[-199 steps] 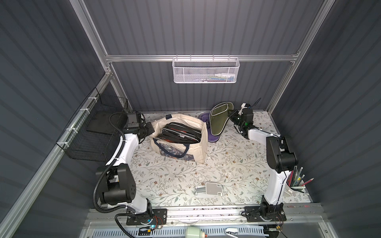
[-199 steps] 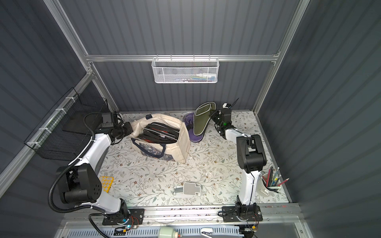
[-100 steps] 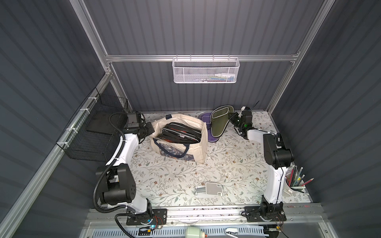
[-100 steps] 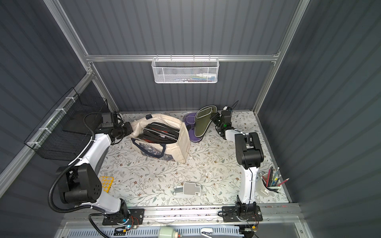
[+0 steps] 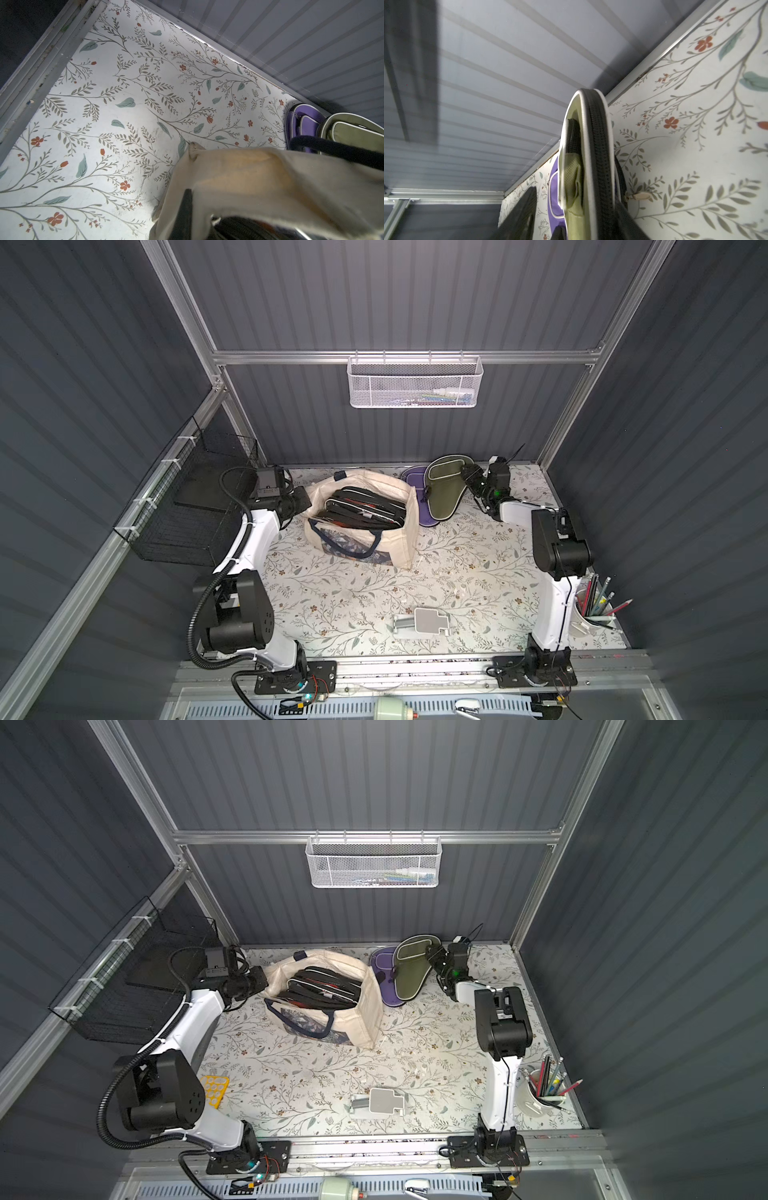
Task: Remove the ping pong set from the canvas bag
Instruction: Place the ping pong set at the ping pong set.
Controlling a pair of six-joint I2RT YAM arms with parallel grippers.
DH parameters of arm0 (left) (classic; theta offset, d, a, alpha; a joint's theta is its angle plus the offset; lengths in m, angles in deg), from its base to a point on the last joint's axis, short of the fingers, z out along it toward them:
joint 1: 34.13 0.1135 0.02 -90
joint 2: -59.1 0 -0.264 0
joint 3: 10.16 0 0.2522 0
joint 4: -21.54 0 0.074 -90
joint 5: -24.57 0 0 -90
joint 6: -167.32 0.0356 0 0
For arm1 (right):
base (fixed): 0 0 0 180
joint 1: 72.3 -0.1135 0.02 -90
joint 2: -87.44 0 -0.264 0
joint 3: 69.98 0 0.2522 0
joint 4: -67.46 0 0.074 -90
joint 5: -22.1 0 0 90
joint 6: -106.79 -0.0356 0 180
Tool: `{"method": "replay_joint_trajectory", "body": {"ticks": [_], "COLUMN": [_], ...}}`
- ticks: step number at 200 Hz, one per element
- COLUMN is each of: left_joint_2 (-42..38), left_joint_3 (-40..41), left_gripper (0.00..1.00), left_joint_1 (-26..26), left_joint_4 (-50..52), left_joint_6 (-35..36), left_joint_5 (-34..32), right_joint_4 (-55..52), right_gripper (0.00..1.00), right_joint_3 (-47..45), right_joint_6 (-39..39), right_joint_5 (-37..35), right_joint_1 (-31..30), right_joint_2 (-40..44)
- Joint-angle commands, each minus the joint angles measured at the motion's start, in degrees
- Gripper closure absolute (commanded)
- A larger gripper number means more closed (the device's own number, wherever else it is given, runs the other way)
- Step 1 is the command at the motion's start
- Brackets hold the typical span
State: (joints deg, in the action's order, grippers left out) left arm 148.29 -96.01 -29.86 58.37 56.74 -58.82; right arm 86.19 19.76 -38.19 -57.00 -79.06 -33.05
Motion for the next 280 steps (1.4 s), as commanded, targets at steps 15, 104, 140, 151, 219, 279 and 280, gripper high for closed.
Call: {"method": "replay_joint_trajectory", "body": {"ticks": [15,104,140,151,219,279,280], "left_joint_2": [1.05,0.98,0.85,0.81,0.65,0.46,0.51], "left_joint_3": [0.31,0.37,0.4,0.41,0.38,0.47,0.51], "left_gripper": [1.0,1.0,1.0,1.0,1.0,1.0,1.0], "left_joint_1": [1.45,1.44,1.44,1.44,1.44,1.44,1.44], "left_joint_4": [1.75,1.78,1.76,1.8,1.8,1.76,1.78], "left_joint_6": [0.8,0.65,0.69,0.67,0.66,0.71,0.71], "left_joint_5": [-3.18,-3.1,-3.01,-3.02,-3.03,-2.96,-2.94], "right_joint_4": [-1.97,-12.89,-18.34,-19.17,-22.1,-32.5,-32.76], "right_gripper": [0.38,0.22,0.19,0.18,0.08,0.01,0.01], "right_joint_3": [0.68,3.78,8.75,9.51,9.79,13.88,13.9], "right_joint_6": [0.22,3.77,5.27,5.24,6.5,12.53,12.62], "right_joint_5": [-0.62,-3.33,-2.48,-2.21,-3.45,-9.37,-9.65], "right_joint_1": [0.26,0.09,0.17,0.17,0.26,-0.07,-0.13], "right_joint_2": [-1.18,-2.47,-5.27,-5.97,-6.02,-4.37,-4.34]}}
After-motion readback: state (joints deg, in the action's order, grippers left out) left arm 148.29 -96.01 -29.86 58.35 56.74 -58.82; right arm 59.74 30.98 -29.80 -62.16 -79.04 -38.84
